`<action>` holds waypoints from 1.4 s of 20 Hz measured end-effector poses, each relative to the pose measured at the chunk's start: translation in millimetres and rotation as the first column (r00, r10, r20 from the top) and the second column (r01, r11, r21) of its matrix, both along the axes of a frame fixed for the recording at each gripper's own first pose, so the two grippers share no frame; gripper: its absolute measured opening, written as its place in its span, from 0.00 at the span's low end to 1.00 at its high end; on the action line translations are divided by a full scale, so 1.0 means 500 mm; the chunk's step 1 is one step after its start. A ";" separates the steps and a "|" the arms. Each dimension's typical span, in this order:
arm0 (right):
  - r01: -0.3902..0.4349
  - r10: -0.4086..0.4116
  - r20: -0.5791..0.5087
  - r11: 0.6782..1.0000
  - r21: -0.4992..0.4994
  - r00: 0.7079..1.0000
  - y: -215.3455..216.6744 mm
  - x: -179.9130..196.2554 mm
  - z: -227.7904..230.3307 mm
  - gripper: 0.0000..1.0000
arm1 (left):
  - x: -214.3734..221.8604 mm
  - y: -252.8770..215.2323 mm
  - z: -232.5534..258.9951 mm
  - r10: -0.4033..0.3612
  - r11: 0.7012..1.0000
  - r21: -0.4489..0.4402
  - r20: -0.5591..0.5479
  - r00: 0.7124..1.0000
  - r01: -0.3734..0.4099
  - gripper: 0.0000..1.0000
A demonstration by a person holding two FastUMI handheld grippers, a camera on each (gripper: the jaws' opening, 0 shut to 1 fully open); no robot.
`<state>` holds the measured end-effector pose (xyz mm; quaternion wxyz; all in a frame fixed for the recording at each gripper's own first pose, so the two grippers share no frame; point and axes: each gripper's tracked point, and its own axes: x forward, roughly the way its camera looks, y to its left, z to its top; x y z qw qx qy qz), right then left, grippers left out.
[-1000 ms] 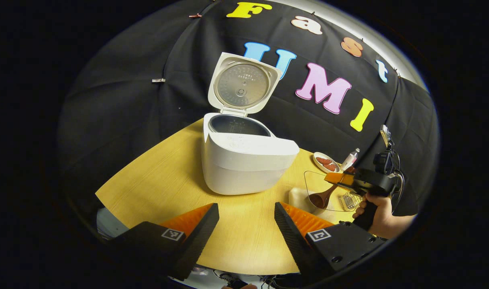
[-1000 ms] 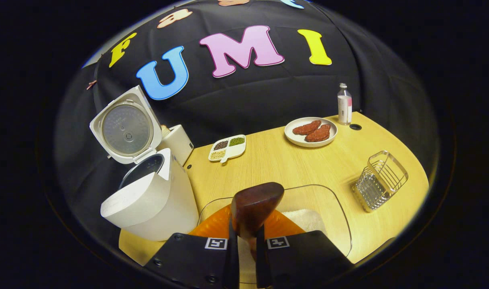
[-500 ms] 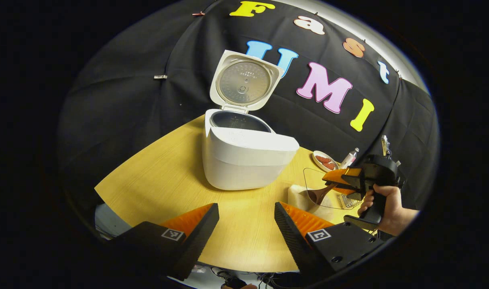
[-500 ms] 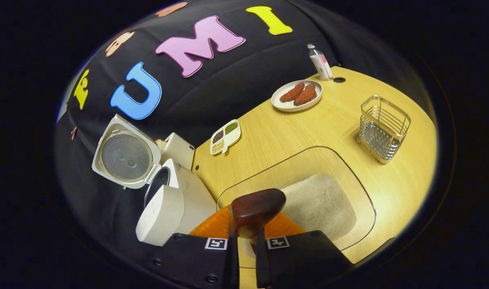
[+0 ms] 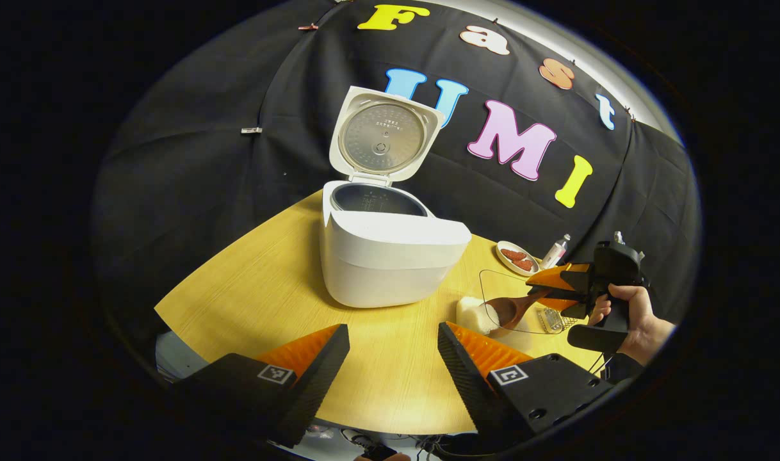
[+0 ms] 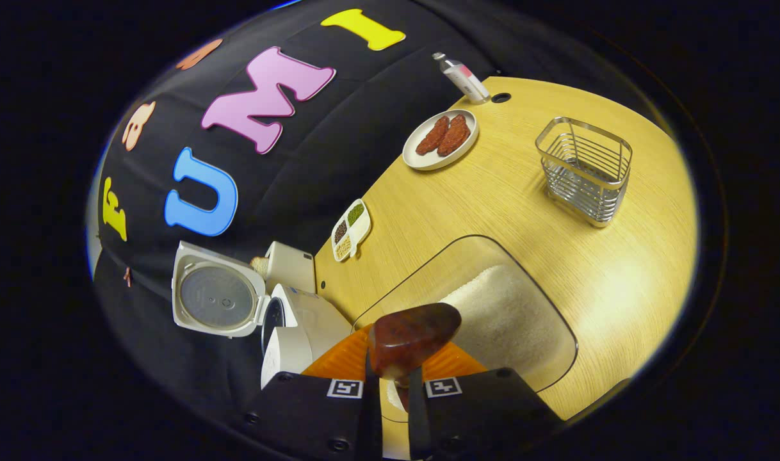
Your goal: Close the left gripper, press the button to open the rice cooker; take a wooden spoon from the chopstick holder with the right hand, scoop a spoonful of rice and pour it into the rice cooker, then put the wooden spoon back into the chopstick holder.
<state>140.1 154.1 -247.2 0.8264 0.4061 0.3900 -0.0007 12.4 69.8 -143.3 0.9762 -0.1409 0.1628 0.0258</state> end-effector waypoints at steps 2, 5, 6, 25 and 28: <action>0.039 -0.039 0.001 0.999 -0.006 0.999 -0.039 0.004 0.005 0.21 | 0.000 -0.005 0.002 -0.007 1.000 0.002 0.001 1.000 0.007 0.96; 0.099 -0.099 -0.001 0.994 0.052 0.995 -0.071 0.013 0.036 0.21 | -0.001 -0.012 0.006 -0.017 1.000 0.009 0.006 1.000 0.017 0.96; 0.116 -0.116 -0.006 0.990 0.075 0.993 -0.078 0.017 0.046 0.21 | 0.000 -0.013 0.005 -0.021 1.000 0.010 0.007 1.000 0.021 0.96; 0.122 -0.152 0.052 0.919 0.376 0.987 0.060 0.096 0.289 0.20 | 0.026 0.012 0.037 -0.048 0.999 -0.014 0.033 0.998 0.049 0.96; 0.086 -0.121 0.068 0.917 0.389 0.990 0.115 0.107 0.312 0.21 | 0.024 0.035 0.037 -0.033 0.999 -0.013 0.034 0.999 0.034 0.96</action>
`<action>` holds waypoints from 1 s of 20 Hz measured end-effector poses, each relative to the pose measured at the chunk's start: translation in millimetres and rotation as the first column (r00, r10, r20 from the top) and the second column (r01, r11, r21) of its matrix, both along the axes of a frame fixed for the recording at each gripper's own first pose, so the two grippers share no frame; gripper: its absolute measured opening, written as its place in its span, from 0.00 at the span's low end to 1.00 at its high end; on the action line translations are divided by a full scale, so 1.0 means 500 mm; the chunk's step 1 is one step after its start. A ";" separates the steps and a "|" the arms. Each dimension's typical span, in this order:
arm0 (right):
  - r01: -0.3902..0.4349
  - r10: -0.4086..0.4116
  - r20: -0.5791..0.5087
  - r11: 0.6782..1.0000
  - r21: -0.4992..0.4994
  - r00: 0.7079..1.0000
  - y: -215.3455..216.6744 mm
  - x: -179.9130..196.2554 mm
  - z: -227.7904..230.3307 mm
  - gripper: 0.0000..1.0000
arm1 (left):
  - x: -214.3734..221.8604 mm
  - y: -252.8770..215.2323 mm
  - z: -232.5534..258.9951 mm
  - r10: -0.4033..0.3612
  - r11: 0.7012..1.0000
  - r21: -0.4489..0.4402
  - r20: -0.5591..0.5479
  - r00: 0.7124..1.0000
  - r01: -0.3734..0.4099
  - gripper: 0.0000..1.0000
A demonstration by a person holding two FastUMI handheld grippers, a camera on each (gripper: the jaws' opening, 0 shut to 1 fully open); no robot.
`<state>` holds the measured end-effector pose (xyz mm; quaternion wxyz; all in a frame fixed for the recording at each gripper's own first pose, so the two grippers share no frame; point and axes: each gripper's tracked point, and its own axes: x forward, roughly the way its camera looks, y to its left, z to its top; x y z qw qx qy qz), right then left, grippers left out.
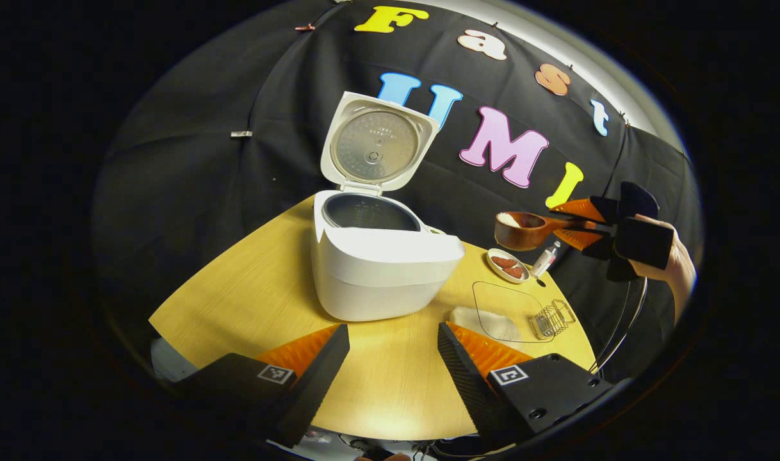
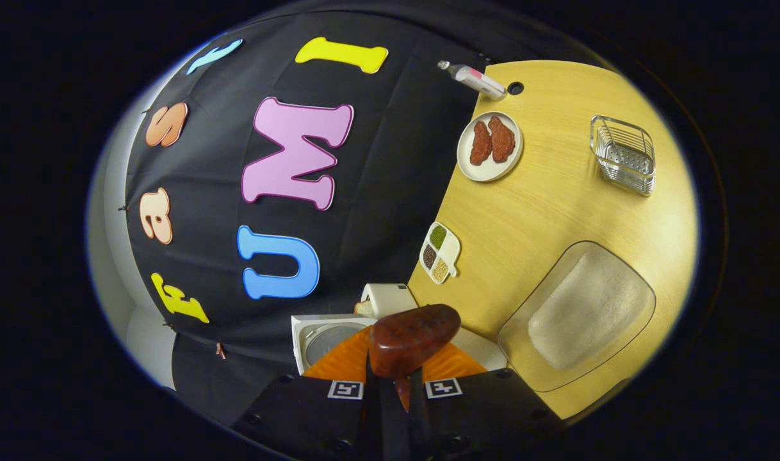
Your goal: Close the left gripper, press the button to open the rice cooker; take a wooden spoon from the chopstick holder with the right hand, scoop a spoonful of rice and pour it into the rice cooker, then put the wooden spoon back into the chopstick holder.
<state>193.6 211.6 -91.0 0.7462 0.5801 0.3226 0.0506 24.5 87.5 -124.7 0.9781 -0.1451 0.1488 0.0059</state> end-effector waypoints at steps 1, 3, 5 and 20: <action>-0.013 0.013 0.004 1.000 -0.001 1.000 0.021 0.006 0.005 0.20 | 0.001 0.011 0.003 0.009 1.000 -0.001 0.003 1.000 -0.009 0.96; -0.030 0.030 0.009 1.000 0.008 1.000 0.063 0.022 0.014 0.20 | 0.001 0.027 0.011 0.027 1.000 -0.016 0.011 1.000 -0.027 0.96; -0.050 0.050 0.015 0.999 0.017 0.999 0.108 0.039 0.022 0.20 | 0.001 0.046 0.021 0.046 0.999 -0.028 0.021 0.999 -0.045 0.96; -0.201 0.307 0.226 0.897 -0.395 0.924 0.403 0.175 0.032 0.20 | -0.003 0.150 0.036 0.126 0.991 -0.048 0.030 0.992 -0.124 0.96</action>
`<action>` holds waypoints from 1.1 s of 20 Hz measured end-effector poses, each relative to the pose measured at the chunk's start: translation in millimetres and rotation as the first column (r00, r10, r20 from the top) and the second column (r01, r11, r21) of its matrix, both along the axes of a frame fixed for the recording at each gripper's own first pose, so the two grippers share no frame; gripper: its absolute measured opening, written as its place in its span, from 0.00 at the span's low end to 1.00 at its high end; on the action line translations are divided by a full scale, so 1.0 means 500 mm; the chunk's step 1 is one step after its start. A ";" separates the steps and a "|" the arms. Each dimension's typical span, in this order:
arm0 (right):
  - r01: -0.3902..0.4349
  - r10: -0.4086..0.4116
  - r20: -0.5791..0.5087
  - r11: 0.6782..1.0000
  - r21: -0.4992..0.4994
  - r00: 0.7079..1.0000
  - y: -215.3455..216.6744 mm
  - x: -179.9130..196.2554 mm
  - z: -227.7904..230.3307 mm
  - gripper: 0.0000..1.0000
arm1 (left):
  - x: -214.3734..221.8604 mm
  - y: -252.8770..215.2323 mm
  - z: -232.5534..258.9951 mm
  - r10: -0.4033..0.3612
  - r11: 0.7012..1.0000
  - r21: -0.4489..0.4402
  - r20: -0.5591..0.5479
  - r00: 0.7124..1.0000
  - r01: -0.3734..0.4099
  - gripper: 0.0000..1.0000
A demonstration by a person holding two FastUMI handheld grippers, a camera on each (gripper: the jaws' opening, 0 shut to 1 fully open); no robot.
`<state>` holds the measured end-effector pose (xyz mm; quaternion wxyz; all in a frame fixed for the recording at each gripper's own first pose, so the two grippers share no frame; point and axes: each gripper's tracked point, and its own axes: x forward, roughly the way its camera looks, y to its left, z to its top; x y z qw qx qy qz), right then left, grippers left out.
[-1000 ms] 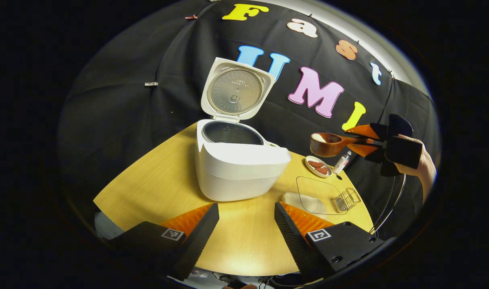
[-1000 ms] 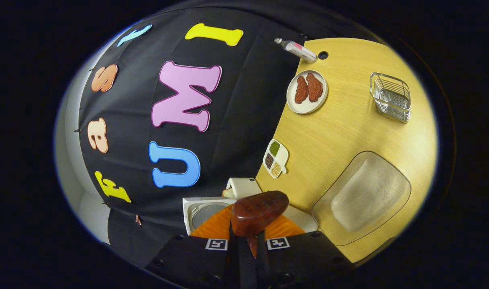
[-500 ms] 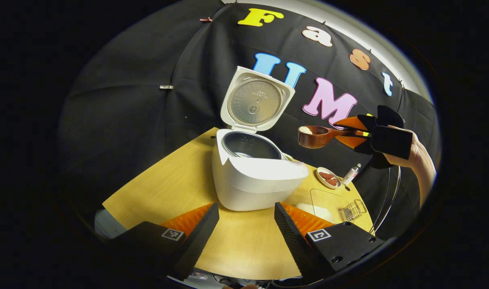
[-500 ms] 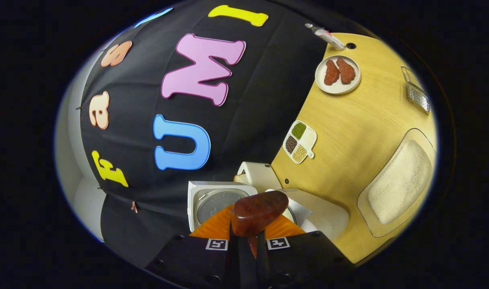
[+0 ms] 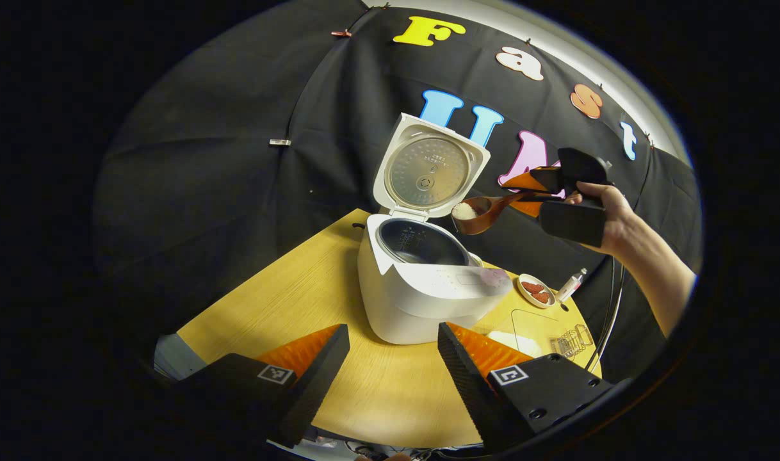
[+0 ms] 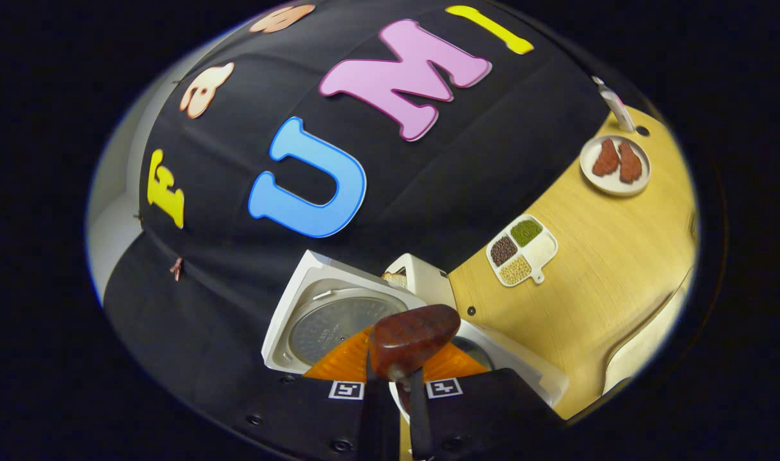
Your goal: Close the left gripper, press the button to open the rice cooker; take a wooden spoon from the chopstick holder with the right hand, scoop a spoonful of rice and pour it into the rice cooker, then put the wooden spoon back into the chopstick holder.
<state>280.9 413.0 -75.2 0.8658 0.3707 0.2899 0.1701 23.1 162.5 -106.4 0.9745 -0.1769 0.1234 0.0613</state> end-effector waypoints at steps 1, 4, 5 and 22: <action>-0.024 0.026 0.039 0.999 -0.044 0.999 0.012 -0.002 0.005 0.20 | -0.002 0.003 0.000 -0.002 1.000 -0.001 -0.004 1.000 0.002 0.96; -0.066 0.091 0.150 0.984 -0.167 0.985 0.046 0.015 0.015 0.20 | -0.008 0.016 -0.009 -0.001 1.000 0.017 -0.012 1.000 0.001 0.95; -0.072 0.104 0.171 0.980 -0.185 0.980 0.056 0.017 0.017 0.20 | -0.011 0.019 -0.007 0.001 1.000 0.014 -0.011 1.000 -0.001 0.96; -0.147 0.328 0.311 0.861 -0.487 0.892 0.106 -0.002 -0.045 0.20 | -0.016 -0.002 -0.012 0.005 1.000 -0.021 -0.008 1.000 -0.006 0.96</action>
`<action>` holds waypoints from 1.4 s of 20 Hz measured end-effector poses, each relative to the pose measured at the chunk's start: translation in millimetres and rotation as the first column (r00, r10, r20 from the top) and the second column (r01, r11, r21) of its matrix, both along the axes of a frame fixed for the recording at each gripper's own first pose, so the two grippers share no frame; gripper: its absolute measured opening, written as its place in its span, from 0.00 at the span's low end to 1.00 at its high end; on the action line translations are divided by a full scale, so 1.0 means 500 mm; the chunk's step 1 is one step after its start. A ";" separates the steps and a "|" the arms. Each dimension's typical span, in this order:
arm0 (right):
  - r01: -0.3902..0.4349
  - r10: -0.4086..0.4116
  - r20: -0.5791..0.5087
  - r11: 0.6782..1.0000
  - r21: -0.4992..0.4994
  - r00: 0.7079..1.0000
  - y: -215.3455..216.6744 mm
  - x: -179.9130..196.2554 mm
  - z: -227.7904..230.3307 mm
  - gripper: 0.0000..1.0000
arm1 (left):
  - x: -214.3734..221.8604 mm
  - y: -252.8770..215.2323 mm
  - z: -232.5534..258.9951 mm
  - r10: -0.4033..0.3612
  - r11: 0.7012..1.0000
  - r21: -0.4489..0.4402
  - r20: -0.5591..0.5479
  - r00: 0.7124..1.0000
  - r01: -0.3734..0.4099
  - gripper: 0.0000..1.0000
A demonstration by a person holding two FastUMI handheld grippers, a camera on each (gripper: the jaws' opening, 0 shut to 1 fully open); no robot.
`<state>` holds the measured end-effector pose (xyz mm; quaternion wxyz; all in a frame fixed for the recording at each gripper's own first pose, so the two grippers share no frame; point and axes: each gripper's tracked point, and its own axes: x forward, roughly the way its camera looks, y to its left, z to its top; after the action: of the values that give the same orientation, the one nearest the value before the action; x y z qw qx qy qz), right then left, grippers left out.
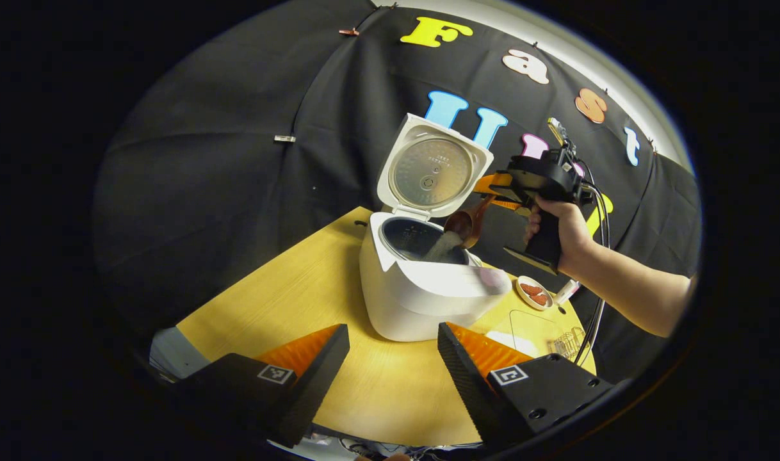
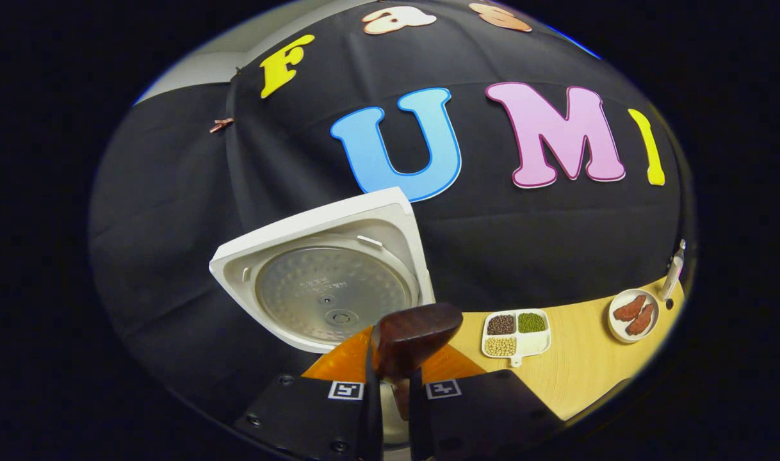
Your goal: Close the left gripper, press the button to open the rice cooker; take a wooden spoon from the chopstick holder with the right hand, scoop a spoonful of rice and pour it into the rice cooker, then put the wooden spoon back into the chopstick holder.
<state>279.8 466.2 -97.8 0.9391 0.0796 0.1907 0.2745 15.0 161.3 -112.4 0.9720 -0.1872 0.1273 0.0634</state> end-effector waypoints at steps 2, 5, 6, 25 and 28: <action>-0.022 0.022 -0.006 1.000 -0.020 1.000 0.004 -0.012 -0.015 0.15 | -0.005 -0.007 -0.007 -0.003 1.000 -0.004 -0.006 1.000 0.003 0.96; -0.064 0.063 -0.010 0.996 -0.054 0.998 0.016 -0.030 -0.033 0.20 | -0.009 -0.019 -0.017 -0.008 1.000 -0.019 -0.017 1.000 0.008 0.96; -0.078 0.078 0.001 0.994 -0.075 0.997 0.020 -0.037 -0.036 0.20 | -0.012 -0.023 -0.021 -0.010 1.000 -0.022 -0.021 1.000 0.010 0.96; -0.279 0.283 -0.015 0.934 -0.225 0.959 0.062 -0.137 -0.112 0.16 | -0.023 -0.045 -0.042 -0.010 1.000 -0.017 -0.040 0.999 0.009 0.96; -0.299 0.302 -0.025 0.925 -0.235 0.953 0.062 -0.148 -0.121 0.20 | -0.018 -0.051 -0.045 -0.016 1.000 -0.020 -0.044 0.999 0.015 0.96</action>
<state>205.9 497.3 -158.2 0.8898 -0.0642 0.2264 0.3910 5.7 135.8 -135.0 0.9675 -0.1944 0.1506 0.0586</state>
